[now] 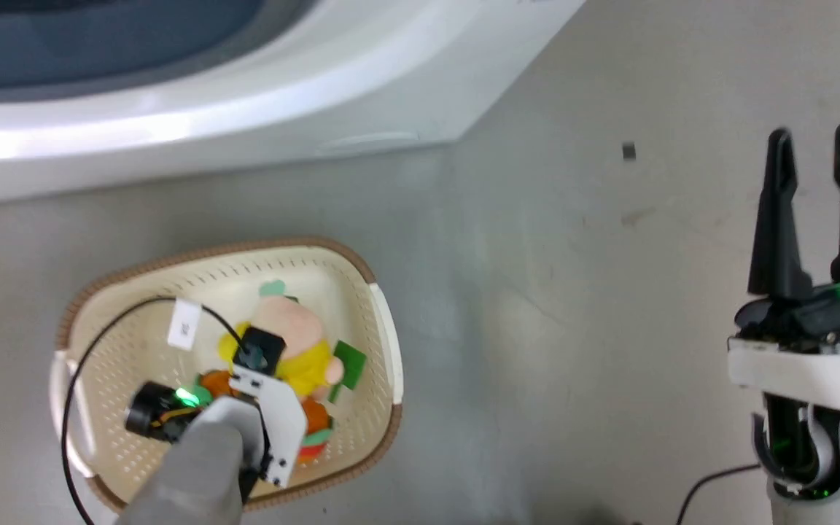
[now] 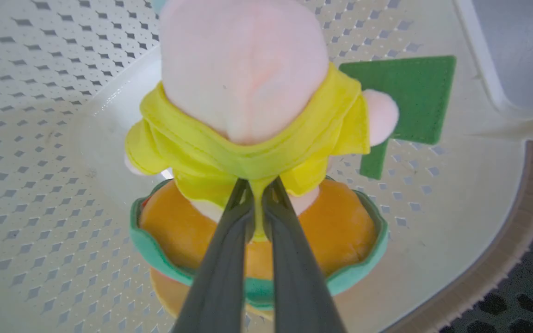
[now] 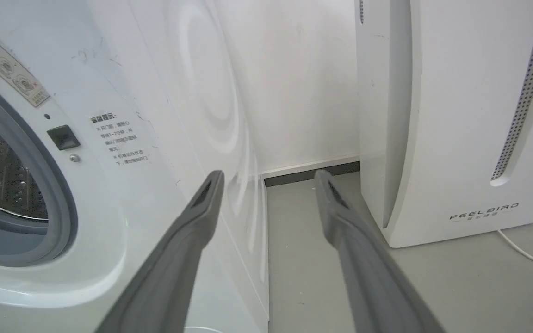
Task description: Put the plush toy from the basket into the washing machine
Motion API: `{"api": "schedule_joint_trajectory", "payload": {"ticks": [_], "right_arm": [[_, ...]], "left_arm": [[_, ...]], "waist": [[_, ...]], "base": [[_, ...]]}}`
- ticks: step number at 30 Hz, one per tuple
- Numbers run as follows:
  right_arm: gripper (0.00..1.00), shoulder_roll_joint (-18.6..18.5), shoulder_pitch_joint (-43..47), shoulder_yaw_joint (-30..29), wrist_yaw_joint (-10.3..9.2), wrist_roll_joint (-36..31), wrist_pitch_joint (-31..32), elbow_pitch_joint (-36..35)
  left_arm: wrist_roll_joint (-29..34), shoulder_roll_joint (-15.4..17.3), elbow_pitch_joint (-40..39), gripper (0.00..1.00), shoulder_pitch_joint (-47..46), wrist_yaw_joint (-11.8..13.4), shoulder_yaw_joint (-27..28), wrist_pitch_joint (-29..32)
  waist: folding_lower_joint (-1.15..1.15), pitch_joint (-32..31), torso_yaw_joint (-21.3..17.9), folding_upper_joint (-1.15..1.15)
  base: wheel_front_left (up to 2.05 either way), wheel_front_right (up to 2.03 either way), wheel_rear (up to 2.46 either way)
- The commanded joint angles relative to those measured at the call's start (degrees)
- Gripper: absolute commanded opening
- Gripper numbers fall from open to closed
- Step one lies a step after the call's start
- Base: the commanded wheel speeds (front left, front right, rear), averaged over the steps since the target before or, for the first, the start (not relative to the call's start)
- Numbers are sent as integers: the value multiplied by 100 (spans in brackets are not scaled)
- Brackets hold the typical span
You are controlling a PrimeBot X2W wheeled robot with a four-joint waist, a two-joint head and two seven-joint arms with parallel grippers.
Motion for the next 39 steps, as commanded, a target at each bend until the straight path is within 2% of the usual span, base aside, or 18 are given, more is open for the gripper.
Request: {"api": "schedule_joint_trajectory", "payload": {"ticks": [1,11,20,31,39], "right_arm": [[100,-3,95,-3,-4,-63,-25,41],[100,-3,667,-49,-4,-290,-25,222],[100,-3,1124,-81,-4,-362,-25,315],[100,-3,1671,-177,-4,-394,-25,371],[100,-3,1908,-175,-4,-464,-25,402]], "left_arm": [[-34,-29,4,0,101,-39,5,-100],[-261,-350,4,0,642,-150,-32,-908],[-460,-465,-277,0,1113,-117,3,-1175],[-427,-297,-2073,0,1980,208,290,-1186],[-300,-220,-3614,0,2503,570,798,-1187]], "waist": [[0,-432,159,0],[0,-1657,619,0],[0,-2488,924,0],[0,-3255,1233,0],[0,-3573,1338,0]], "base": [[0,0,0],[0,0,0],[0,0,0],[0,0,0],[0,0,0]]}}
